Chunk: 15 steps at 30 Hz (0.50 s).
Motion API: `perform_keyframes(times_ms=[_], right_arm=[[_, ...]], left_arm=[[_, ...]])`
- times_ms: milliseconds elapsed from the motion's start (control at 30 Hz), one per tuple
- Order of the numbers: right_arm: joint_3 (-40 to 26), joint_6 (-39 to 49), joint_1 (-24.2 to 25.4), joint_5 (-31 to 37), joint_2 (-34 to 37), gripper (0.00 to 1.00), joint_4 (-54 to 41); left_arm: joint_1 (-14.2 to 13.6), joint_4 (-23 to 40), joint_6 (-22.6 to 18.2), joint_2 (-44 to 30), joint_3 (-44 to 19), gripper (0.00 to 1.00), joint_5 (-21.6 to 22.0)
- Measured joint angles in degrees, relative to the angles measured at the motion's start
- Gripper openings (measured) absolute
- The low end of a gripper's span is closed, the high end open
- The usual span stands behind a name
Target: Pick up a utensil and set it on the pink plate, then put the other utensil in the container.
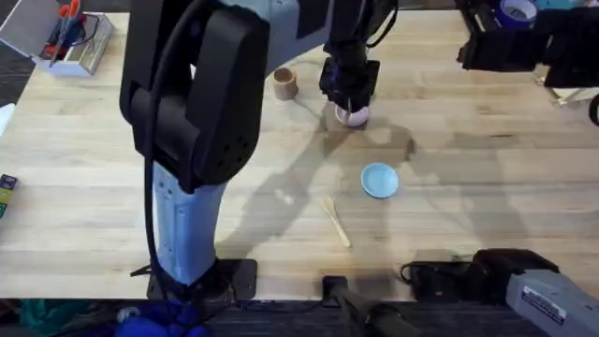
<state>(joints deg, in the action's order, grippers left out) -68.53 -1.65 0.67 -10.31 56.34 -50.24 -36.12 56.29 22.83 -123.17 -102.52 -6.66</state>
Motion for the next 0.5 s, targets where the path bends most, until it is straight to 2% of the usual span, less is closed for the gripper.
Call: perform_keyframes(times_ms=[267, 400, 500], right_arm=[[0.0, 0.0, 0.0, 0.0, -0.01, 0.995, 0.0], [0.0, 0.0, 0.0, 0.0, -0.02, 0.996, 0.0], [0.0, 0.0, 0.0, 0.0, -0.02, 0.996, 0.02]], left_arm=[[0.0, -0.11, -0.07, 0.0, 0.0, 0.055, -0.04], [0.0, -0.11, -0.15, 0.0, 0.0, 0.117, -0.21], [0.0, -0.13, -0.15, 0.0, 0.0, 0.232, -0.24]])
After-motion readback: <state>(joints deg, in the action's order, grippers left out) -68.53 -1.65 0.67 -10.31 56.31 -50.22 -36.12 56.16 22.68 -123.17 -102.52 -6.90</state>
